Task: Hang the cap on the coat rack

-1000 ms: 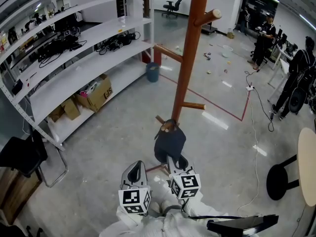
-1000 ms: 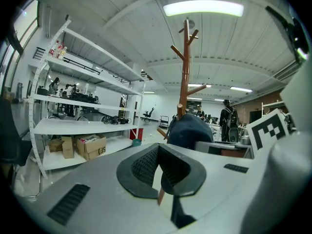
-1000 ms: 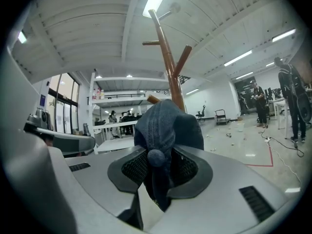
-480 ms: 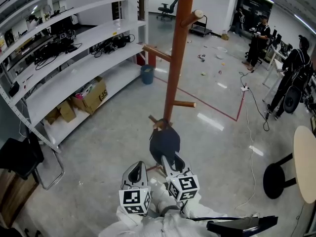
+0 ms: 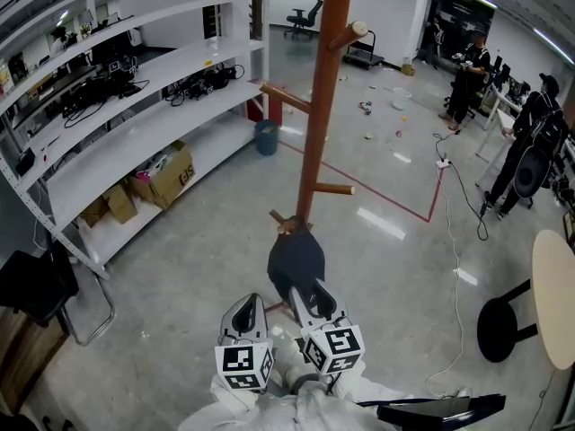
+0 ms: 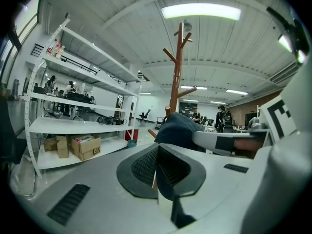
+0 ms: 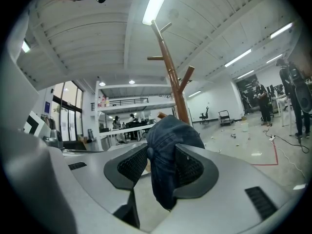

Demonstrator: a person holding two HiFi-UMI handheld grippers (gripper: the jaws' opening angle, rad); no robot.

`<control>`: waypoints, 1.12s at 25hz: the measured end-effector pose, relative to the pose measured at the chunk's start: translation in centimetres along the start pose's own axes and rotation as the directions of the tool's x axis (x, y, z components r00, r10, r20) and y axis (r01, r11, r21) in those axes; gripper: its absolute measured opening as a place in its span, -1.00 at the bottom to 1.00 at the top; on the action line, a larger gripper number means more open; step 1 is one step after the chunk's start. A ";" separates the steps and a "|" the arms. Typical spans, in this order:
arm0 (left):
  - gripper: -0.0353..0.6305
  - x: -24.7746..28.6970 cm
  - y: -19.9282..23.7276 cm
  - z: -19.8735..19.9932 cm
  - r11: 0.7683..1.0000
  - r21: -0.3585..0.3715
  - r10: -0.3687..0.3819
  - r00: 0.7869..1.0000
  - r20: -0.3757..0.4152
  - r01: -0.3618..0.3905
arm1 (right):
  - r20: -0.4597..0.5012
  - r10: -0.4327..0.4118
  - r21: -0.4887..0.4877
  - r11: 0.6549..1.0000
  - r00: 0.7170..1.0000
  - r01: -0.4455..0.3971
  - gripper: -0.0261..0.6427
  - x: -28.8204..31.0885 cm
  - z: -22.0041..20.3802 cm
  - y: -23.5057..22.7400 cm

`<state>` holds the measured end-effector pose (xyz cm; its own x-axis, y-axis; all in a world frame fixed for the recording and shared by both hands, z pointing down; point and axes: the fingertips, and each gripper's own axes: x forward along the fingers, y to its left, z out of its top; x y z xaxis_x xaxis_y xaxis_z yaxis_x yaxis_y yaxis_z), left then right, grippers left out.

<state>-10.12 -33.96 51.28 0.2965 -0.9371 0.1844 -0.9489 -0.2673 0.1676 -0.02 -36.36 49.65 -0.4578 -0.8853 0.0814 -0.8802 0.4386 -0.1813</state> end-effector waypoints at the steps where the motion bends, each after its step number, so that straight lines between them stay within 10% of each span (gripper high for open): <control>1: -0.92 0.0 -0.1 0.0 1.000 -0.001 -0.002 1.000 0.001 0.002 | 0.001 0.000 0.002 1.000 1.000 0.000 -0.46 -0.1 0.1 0.0; 17: -0.92 0.3 -1.5 -0.1 0.999 -0.006 -0.043 0.999 -0.002 0.043 | 0.092 0.029 -0.008 1.000 0.995 -0.029 -0.41 -2.8 3.6 1.4; 28: -0.92 -0.2 -1.6 -1.0 0.999 -0.006 -0.051 0.998 -0.020 0.051 | -0.068 0.004 0.026 1.000 0.998 -0.003 -0.45 -2.0 -2.0 1.2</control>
<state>-8.52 -33.12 51.92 0.3467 -0.9175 0.1951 -0.9319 -0.3133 0.1826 -0.46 -33.73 51.26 -0.4691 -0.8709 0.1466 -0.8755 0.4367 -0.2070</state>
